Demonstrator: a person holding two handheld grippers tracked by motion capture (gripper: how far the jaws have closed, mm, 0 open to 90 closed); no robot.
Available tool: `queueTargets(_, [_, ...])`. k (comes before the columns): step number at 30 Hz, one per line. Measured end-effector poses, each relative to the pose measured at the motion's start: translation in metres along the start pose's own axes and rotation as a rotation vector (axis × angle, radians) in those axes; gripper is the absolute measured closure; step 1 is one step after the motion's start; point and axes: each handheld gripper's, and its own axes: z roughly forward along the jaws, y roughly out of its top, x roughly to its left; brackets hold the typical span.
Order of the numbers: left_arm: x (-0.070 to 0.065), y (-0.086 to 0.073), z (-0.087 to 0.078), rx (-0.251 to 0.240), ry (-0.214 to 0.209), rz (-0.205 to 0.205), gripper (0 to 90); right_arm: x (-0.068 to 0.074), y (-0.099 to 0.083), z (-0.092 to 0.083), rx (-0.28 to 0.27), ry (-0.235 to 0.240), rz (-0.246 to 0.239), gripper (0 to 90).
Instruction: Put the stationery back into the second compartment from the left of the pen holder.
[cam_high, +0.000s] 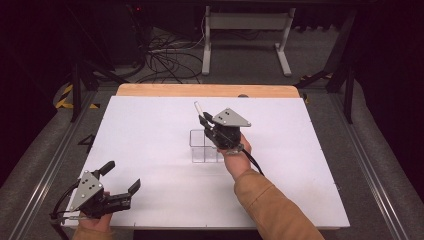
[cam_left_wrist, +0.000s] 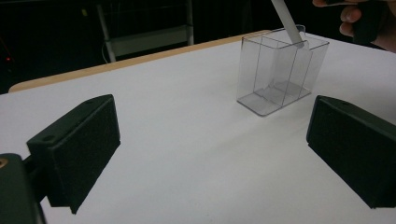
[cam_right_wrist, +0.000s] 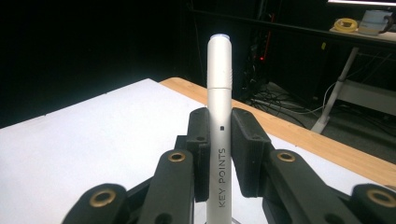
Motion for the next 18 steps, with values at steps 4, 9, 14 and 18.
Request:
queueTargets(4, [0.0, 0.0, 0.0, -0.002, 0.001, -0.002, 3.4, 0.002, -0.003, 0.001, 0.01, 0.006, -0.004, 77.9])
queueTargets(9, [0.0, 0.0, -0.001, -0.001, 0.002, -0.004, 3.4, 0.003, -0.007, 0.001, 0.022, 0.01, -0.004, 77.8])
queueTargets(14, [0.0, 0.0, 0.0, -0.002, 0.002, -0.002, 3.4, 0.003, -0.011, 0.0, 0.031, 0.012, 0.001, 77.7])
queueTargets(18, [0.0, 0.0, 0.0, 0.001, 0.0, 0.001, 3.3, 0.004, -0.015, -0.001, 0.038, 0.013, 0.002, 77.7])
